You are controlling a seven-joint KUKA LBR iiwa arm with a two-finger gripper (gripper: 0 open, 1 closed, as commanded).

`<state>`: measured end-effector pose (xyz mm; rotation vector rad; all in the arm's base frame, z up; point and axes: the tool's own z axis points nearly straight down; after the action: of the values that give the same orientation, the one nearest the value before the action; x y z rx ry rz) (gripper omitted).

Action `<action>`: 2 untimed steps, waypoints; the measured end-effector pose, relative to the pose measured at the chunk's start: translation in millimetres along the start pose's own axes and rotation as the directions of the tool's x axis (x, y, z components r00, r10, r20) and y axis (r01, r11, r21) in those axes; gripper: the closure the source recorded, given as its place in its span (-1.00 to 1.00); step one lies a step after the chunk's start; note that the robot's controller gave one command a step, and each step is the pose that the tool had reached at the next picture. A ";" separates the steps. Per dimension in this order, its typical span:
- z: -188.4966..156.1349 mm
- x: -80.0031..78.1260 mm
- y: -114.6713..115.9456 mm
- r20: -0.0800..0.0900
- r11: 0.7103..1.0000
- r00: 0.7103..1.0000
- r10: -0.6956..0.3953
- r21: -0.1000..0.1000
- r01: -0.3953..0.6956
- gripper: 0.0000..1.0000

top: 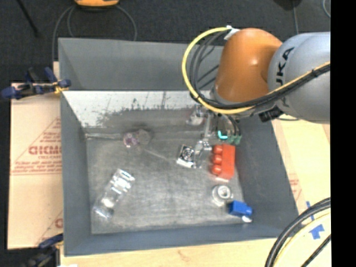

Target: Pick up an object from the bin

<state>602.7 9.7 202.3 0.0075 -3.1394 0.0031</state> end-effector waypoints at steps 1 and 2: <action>111.5 0.8 -65.7 -0.001 1.000 1.000 -0.012 0.001 0.012 -1.00; 112.3 10.6 -26.9 0.020 0.960 0.960 -0.280 0.006 0.279 -1.00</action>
Offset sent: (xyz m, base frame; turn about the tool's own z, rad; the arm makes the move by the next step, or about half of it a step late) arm 0.0004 -0.0610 -0.1072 -0.0183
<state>592.1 -17.4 90.0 0.4536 -3.1266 0.0082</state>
